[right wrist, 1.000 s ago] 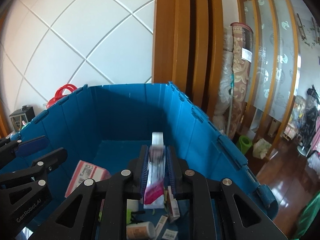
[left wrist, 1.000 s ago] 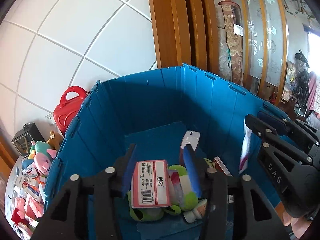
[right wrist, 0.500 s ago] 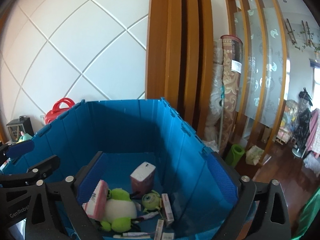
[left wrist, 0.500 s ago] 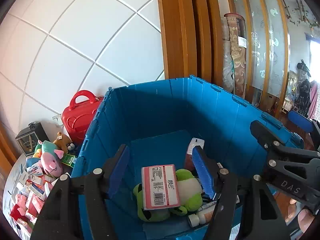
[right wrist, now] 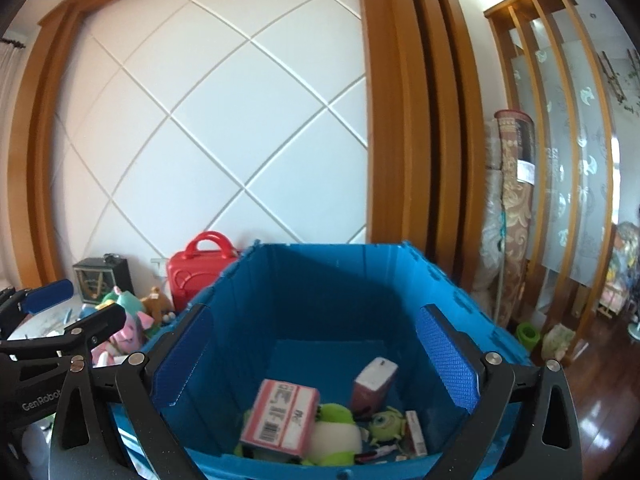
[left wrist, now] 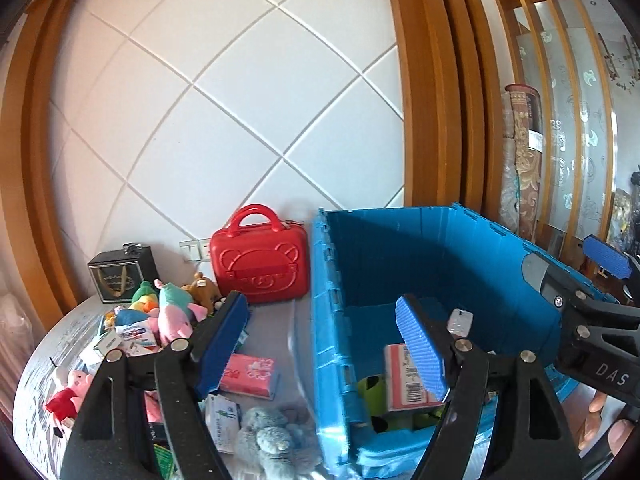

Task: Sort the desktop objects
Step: 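Withdraw both tools from the crate back toward the heap, then grasp the pink-yellow Kotex pad pack with the left tool while the right tool grasps a long pink-white ointment box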

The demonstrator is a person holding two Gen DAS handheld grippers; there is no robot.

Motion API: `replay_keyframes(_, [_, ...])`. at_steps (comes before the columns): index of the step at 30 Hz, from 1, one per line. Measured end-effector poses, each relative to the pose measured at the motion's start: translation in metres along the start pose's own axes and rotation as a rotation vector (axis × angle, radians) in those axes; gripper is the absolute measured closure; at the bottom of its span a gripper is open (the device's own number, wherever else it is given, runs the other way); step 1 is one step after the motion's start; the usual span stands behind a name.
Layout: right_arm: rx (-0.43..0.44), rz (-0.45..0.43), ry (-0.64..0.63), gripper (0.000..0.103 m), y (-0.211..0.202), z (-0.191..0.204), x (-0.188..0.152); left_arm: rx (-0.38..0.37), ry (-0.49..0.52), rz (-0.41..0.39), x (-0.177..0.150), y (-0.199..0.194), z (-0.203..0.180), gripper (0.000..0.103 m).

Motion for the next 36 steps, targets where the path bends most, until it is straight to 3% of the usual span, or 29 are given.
replay_keyframes(11, [0.180, 0.023, -0.072, 0.000, -0.005, 0.158, -0.020, 0.169, -0.096, 0.075, -0.062, -0.025, 0.170, 0.026])
replay_keyframes(15, [0.220, 0.077, -0.103, 0.000, 0.002, 0.223, -0.043, 0.221, -0.110, 0.145, -0.101, -0.027, 0.238, 0.026])
replay_keyframes(22, [0.265, 0.257, -0.115, 0.000, 0.026, 0.319, -0.114, 0.283, -0.114, 0.302, -0.179, -0.017, 0.335, 0.026])
replay_keyframes(28, [0.276, 0.421, -0.165, 0.000, 0.042, 0.357, -0.171, 0.287, -0.155, 0.405, -0.229, -0.009, 0.373, 0.026])
replay_keyframes(36, [0.352, 0.504, -0.264, 0.000, 0.055, 0.370, -0.203, 0.296, -0.206, 0.568, -0.284, 0.004, 0.387, 0.026])
Point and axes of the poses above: each gripper's, at about its wrist camera, not at the fingertips, and y roughly the way its jaws point, z to its left, x to its top, the point moved 3 cm from there along y, roughly the way its jaws point, and after that the axes turned 9 degrees about y, right-handed, at the moved point
